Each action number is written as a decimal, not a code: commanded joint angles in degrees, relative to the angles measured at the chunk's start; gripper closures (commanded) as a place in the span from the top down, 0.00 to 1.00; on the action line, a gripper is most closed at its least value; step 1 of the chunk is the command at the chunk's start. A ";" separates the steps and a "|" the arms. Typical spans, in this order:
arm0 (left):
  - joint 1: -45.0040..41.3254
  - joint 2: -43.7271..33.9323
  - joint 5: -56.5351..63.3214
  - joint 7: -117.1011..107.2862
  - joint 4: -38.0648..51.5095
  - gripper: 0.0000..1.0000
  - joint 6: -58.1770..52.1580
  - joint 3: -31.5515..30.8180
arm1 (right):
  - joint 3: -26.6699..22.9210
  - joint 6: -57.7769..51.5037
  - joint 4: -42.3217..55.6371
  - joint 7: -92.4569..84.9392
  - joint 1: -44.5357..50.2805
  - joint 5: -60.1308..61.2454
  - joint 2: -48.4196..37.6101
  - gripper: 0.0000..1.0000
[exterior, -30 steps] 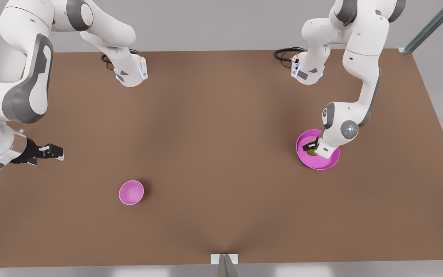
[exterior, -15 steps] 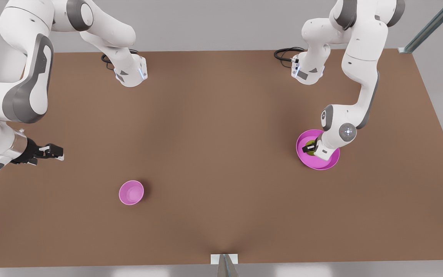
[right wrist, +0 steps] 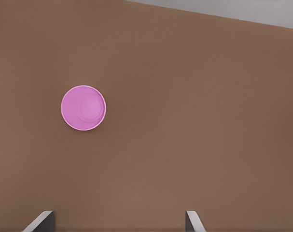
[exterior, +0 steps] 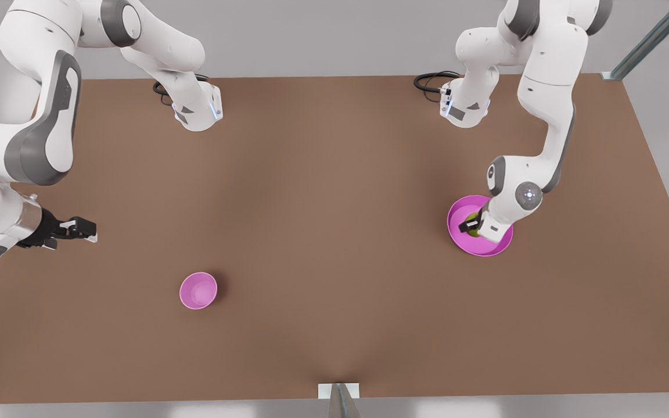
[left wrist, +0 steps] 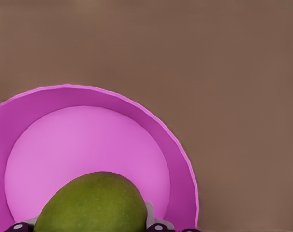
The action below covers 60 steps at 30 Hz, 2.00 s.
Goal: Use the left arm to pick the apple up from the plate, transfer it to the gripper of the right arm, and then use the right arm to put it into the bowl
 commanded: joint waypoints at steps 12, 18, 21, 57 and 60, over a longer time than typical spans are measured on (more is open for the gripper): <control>-9.83 12.77 -21.18 29.41 40.23 0.76 -5.99 -16.64 | -0.01 -0.04 0.04 0.24 0.18 0.21 -0.11 1.00; -10.53 29.56 -37.79 80.04 56.31 0.76 10.44 -29.56 | -0.10 0.04 0.92 5.69 -0.17 8.99 -0.28 1.00; -11.76 35.36 -38.23 94.63 60.80 0.76 16.51 -35.27 | -0.27 0.66 -1.98 5.52 -2.63 27.01 2.08 1.00; -12.99 46.09 -52.12 126.90 67.92 0.78 18.01 -42.40 | 2.89 6.72 -1.90 -28.14 13.98 79.65 30.65 1.00; -12.99 46.09 -52.12 126.90 67.83 0.78 18.01 -42.31 | 2.89 6.81 -1.90 -28.85 14.77 82.74 30.56 1.00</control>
